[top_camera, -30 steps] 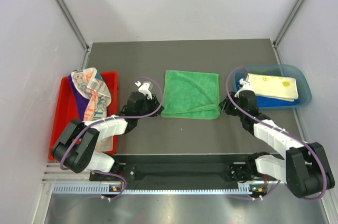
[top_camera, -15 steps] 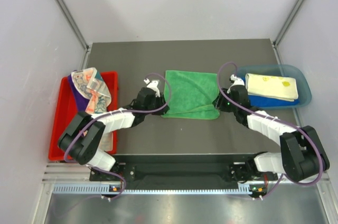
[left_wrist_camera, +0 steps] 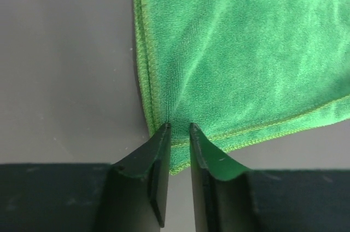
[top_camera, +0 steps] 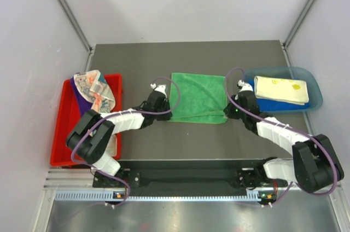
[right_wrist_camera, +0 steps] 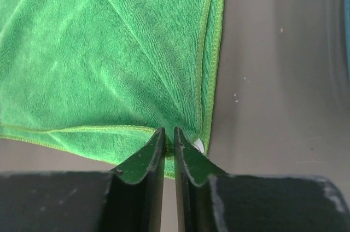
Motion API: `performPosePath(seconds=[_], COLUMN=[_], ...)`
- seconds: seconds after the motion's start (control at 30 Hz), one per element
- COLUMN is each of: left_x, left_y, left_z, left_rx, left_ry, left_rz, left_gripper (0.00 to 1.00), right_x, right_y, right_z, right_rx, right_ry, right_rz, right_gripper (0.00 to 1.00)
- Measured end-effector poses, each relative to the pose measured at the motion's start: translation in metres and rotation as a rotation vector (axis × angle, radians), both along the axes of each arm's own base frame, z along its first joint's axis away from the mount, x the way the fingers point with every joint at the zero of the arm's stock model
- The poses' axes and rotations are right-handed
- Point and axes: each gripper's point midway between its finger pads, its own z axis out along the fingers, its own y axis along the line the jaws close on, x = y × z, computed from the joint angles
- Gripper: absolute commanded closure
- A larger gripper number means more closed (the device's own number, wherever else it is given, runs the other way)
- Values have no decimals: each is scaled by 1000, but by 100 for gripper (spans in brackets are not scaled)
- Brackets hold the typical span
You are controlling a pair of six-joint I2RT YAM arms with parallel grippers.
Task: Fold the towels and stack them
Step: Fold the towel
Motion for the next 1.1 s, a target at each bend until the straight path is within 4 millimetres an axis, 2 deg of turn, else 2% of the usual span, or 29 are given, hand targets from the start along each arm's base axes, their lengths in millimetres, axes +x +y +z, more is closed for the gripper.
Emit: performPosePath(seconds=[0.17, 0.47, 0.57, 0.7, 0.77, 0.8, 0.9, 0.93, 0.97, 1.03, 1.1], left_x=[0, 0, 0, -4, -7, -8, -11, -12, -11, -11, -10], left_y=[4, 11, 13, 17, 20, 21, 23, 23, 22, 21, 20], left_z=[-1, -2, -2, -2, 0, 0, 5, 8, 10, 15, 19], left_rx=[22, 61, 73, 91, 99, 103, 104, 101, 98, 88, 76], left_ry=[6, 20, 24, 37, 41, 44, 45, 41, 36, 29, 23], left_rz=[21, 40, 44, 48, 48, 46, 41, 39, 37, 37, 36], left_gripper=[86, 100, 100, 100, 100, 100, 89, 81, 78, 73, 73], right_x=[-9, -25, -32, -40, -45, -47, -49, -48, -48, -46, -45], right_y=[-1, 1, 4, 7, 6, 4, -1, -3, -4, -7, -9], right_z=[1, 1, -3, -9, -14, -16, -16, -14, -13, -11, -9], right_rx=[-5, -15, -23, -36, -46, -55, -68, -70, -71, -72, -66], right_ry=[-2, 27, 49, 76, 90, 99, 99, 95, 91, 82, 75], right_rz=[14, 41, 58, 75, 75, 73, 49, 39, 28, 2, -21], right_gripper=[96, 92, 86, 63, 59, 58, 57, 57, 57, 57, 58])
